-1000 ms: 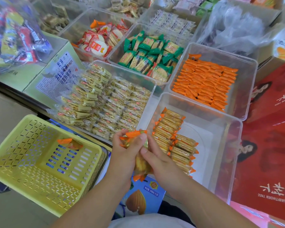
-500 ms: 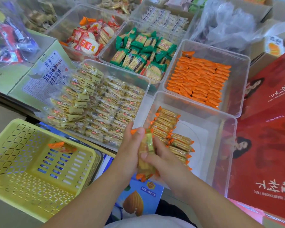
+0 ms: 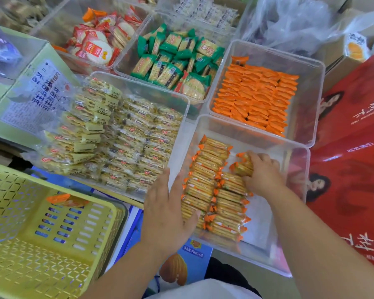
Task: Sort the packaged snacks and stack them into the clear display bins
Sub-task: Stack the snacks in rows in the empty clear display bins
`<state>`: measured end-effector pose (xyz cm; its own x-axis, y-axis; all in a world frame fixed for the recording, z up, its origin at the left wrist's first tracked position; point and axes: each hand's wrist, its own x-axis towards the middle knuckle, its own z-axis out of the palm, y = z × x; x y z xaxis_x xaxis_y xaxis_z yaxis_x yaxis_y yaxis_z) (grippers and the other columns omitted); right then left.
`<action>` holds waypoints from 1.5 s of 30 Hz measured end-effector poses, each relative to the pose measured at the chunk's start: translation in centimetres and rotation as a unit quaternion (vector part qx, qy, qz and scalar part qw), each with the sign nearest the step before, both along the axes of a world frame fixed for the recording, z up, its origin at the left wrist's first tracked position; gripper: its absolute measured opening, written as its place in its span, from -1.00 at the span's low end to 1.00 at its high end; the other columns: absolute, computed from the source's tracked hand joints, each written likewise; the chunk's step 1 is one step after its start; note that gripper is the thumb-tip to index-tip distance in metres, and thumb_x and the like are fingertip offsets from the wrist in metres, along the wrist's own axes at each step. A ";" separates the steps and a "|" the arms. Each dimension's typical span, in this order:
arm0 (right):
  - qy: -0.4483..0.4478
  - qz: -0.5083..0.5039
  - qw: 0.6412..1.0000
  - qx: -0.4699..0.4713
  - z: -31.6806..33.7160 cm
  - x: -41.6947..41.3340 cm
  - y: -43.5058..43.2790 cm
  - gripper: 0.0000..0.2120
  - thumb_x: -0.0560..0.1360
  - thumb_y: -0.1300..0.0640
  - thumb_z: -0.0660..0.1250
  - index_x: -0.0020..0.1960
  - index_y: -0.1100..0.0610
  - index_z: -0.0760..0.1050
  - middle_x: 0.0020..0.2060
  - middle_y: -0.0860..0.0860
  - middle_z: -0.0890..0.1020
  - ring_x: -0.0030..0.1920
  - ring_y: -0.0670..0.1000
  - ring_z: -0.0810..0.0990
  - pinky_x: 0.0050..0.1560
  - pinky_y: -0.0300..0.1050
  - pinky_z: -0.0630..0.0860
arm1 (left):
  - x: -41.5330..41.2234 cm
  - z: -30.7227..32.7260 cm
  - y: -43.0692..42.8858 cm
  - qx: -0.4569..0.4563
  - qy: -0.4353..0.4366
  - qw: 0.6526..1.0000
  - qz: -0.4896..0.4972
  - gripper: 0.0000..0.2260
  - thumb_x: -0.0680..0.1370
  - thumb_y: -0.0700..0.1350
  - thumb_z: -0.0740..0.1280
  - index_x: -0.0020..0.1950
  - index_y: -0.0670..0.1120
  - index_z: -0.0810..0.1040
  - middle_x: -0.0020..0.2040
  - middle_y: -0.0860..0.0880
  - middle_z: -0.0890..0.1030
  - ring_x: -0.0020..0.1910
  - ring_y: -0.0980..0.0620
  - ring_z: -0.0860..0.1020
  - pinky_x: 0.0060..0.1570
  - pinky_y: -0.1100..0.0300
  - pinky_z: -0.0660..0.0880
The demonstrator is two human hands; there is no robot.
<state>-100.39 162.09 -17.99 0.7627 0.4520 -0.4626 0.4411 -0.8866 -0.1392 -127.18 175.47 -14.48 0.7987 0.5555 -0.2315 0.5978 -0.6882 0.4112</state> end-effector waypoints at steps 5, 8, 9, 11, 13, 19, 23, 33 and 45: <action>0.084 -0.094 0.988 0.091 -1.6 -0.6 1.2 -0.39 0.61 0.00 0.23 0.62 0.02 0.15 0.57 0.17 0.22 0.53 0.25 0.18 0.51 0.02 0.08 | -0.5 -0.6 0.0 0.019 0.013 1.000 -0.015 -0.20 0.54 0.35 0.15 0.68 0.00 0.06 0.69 -0.15 -0.01 0.63 -0.24 0.09 0.51 -0.26 0.22; 0.057 -0.161 0.977 0.126 -1.9 -0.4 1.0 -0.47 0.66 -0.01 0.17 0.61 0.07 0.21 0.54 0.21 0.24 0.49 0.32 0.25 0.49 0.10 0.22 | -0.5 -0.7 -0.1 0.018 0.013 1.000 -0.013 -0.21 0.54 0.33 0.17 0.67 0.00 0.08 0.68 -0.15 0.01 0.62 -0.25 0.11 0.49 -0.27 0.24; 0.049 -0.167 0.978 0.115 -2.0 -0.4 0.8 -0.49 0.67 -0.02 0.17 0.60 0.03 0.23 0.52 0.20 0.26 0.46 0.33 0.27 0.47 0.11 0.26 | -0.5 -0.7 -0.1 0.020 0.016 1.000 -0.013 -0.21 0.53 0.33 0.17 0.67 0.00 0.08 0.68 -0.15 0.02 0.62 -0.25 0.12 0.48 -0.27 0.25; 0.049 -0.149 0.984 0.087 -2.1 -0.5 0.7 -0.50 0.67 -0.07 0.17 0.59 -0.08 0.23 0.48 0.17 0.28 0.42 0.34 0.29 0.43 0.12 0.30 | -0.5 -0.7 -0.1 0.023 0.024 0.999 -0.015 -0.21 0.53 0.33 0.17 0.66 0.00 0.08 0.68 -0.16 0.02 0.61 -0.25 0.13 0.47 -0.27 0.26; 0.070 -0.123 0.986 0.087 -2.2 -0.6 1.0 -0.50 0.67 -0.10 0.16 0.59 -0.15 0.21 0.46 0.15 0.30 0.41 0.32 0.30 0.41 0.10 0.31 | -0.5 -0.7 -0.1 0.025 0.024 0.999 -0.018 -0.21 0.52 0.32 0.19 0.66 0.00 0.09 0.68 -0.16 0.03 0.61 -0.26 0.13 0.48 -0.27 0.26; 0.117 -0.098 0.986 0.062 -1.7 -0.7 2.6 -0.50 0.69 -0.05 0.11 0.61 -0.17 0.13 0.51 0.10 0.23 0.41 0.30 0.31 0.38 0.11 0.36 | -0.4 -0.8 -0.3 0.030 0.017 0.999 -0.012 -0.22 0.49 0.26 0.31 0.63 -0.04 0.23 0.66 -0.20 0.11 0.60 -0.29 0.18 0.46 -0.31 0.29; 0.140 -0.078 0.985 0.059 -1.8 -1.8 4.0 -0.36 0.70 0.06 0.13 0.66 -0.05 -0.12 0.65 0.10 -0.07 0.60 0.24 0.09 0.53 0.13 0.24 | -0.4 -0.9 -0.4 0.034 0.010 0.999 -0.014 -0.24 0.48 0.24 0.32 0.62 -0.05 0.28 0.66 -0.21 0.11 0.60 -0.30 0.18 0.46 -0.32 0.29; 0.128 -0.134 0.973 0.137 -2.2 -2.9 3.6 -0.21 0.65 0.11 0.28 0.65 -0.12 -0.20 0.63 0.12 -0.25 0.63 0.22 -0.19 0.56 0.18 0.17 | -0.4 -1.1 -0.1 0.020 0.009 0.999 -0.023 -0.30 0.50 0.26 0.26 0.60 0.04 0.28 0.68 -0.14 -0.01 0.64 -0.24 0.06 0.53 -0.26 0.19; -0.029 -0.024 0.978 0.206 4.0 -12.1 4.6 -0.42 0.55 -0.09 0.38 0.52 0.03 0.36 0.55 0.16 0.29 0.55 0.20 0.19 0.55 0.14 0.15 | -9.1 6.0 4.6 0.000 -0.245 0.969 0.018 -0.69 0.50 0.12 0.35 0.12 -0.03 0.65 0.13 0.05 0.59 0.16 0.05 0.48 0.19 0.22 0.37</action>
